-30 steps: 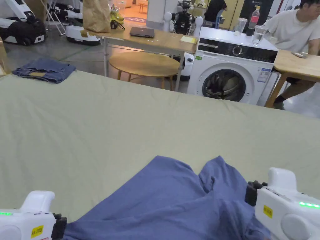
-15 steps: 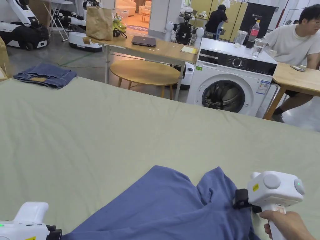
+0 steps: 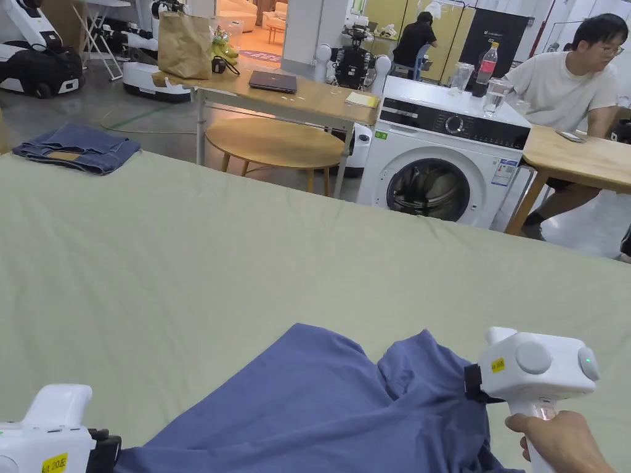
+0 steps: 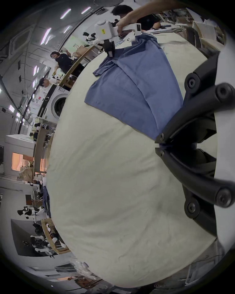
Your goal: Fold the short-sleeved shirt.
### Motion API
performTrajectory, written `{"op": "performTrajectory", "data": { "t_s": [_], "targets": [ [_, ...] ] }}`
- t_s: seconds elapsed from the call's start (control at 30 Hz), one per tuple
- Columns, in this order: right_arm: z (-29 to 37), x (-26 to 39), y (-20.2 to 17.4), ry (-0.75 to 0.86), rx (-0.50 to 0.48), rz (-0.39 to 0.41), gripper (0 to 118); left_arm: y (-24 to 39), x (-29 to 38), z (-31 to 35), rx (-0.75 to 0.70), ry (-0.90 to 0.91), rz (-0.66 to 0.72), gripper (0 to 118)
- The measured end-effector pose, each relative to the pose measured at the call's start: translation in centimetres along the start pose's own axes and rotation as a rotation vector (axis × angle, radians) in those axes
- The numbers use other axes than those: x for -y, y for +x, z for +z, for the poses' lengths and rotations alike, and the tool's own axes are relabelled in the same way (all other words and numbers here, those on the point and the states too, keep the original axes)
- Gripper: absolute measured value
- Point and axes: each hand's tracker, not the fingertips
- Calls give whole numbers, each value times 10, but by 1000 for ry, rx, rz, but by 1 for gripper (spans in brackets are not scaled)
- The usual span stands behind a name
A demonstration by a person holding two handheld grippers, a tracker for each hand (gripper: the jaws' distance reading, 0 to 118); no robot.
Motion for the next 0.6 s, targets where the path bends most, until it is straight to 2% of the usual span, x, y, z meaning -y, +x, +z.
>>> {"op": "performTrajectory", "data": {
  "t_s": [0.07, 0.2, 0.37, 0.6],
  "targets": [
    [25, 1, 3, 61, -27, -15, 0, 0, -8, 8, 4, 31, -2, 0],
    [78, -4, 6, 215, -7, -8, 0, -1, -37, 31, 39, 118, 1, 0],
    [154, -19, 8, 403, 56, 2, 0, 20, -97, 66, 69, 231, -91, 0],
    [242, -44, 16, 616, 145, 0, 0, 53, -204, 115, 79, 391, -147, 0]
  ]
}}
